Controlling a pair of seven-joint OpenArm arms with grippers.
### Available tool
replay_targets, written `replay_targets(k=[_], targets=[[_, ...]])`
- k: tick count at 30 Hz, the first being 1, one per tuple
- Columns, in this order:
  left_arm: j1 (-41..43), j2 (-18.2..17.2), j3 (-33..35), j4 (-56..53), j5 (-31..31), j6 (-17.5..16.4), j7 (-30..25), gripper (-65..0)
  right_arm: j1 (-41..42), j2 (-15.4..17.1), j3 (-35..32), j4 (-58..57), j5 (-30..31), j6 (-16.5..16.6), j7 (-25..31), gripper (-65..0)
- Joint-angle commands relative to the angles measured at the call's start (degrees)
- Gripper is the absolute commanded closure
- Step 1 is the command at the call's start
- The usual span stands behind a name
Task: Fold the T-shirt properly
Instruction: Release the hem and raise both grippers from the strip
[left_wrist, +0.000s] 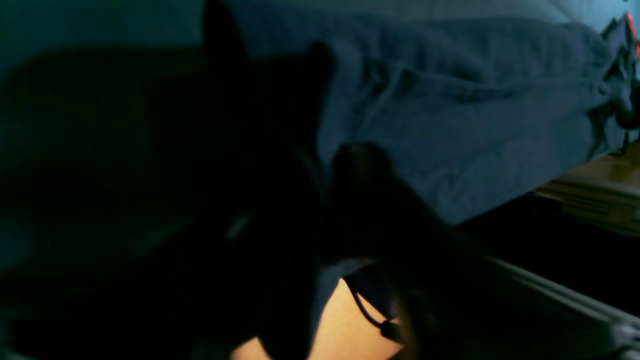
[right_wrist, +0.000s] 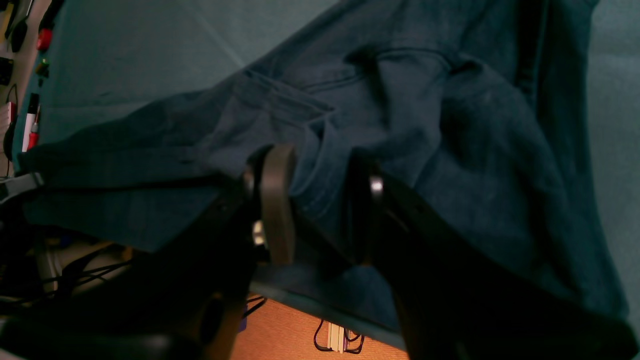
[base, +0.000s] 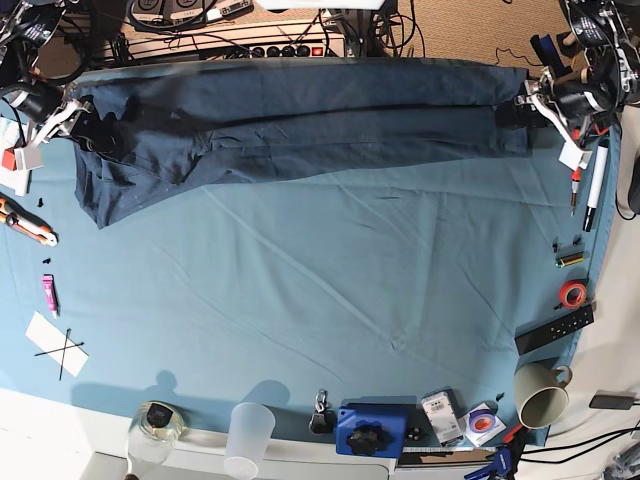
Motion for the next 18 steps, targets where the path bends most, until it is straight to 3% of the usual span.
replay_targets(k=[1,2,3,9,15,18], targets=[[0.2,-0.5,-0.1,0.4,0.8,0.7,-0.3,-6.5,0.2,1.4,0.6,1.0,1.4,0.1,1.0,-18.7],[0.2,-0.5,-0.1,0.4,0.8,0.8,-1.0,-0.5,0.1,1.4,0.6,1.0,1.4,0.1,1.0,-18.7],[-0.1,-0.5,-0.1,0.4,0.9,0.8,-1.2,0.0,0.1,1.4,0.6,1.0,1.4,0.1,1.0,-18.7],[-4.7,-1.3,-0.1,0.5,1.7,-0.7,-1.1,0.0,0.8,1.4,0.6,1.0,1.4,0.1,1.0,-18.7],[-8.3,-4.6,-0.1,0.5,10.6,0.1,-1.3,0.0,4.4,1.4,0.6,1.0,1.2,0.1,1.0,-18.7],[-8.2,-7.2,-0.1,0.5,12.2,0.9,-1.4,0.0,6.0,1.4,0.6,1.0,0.3,0.1,1.0,-18.7]])
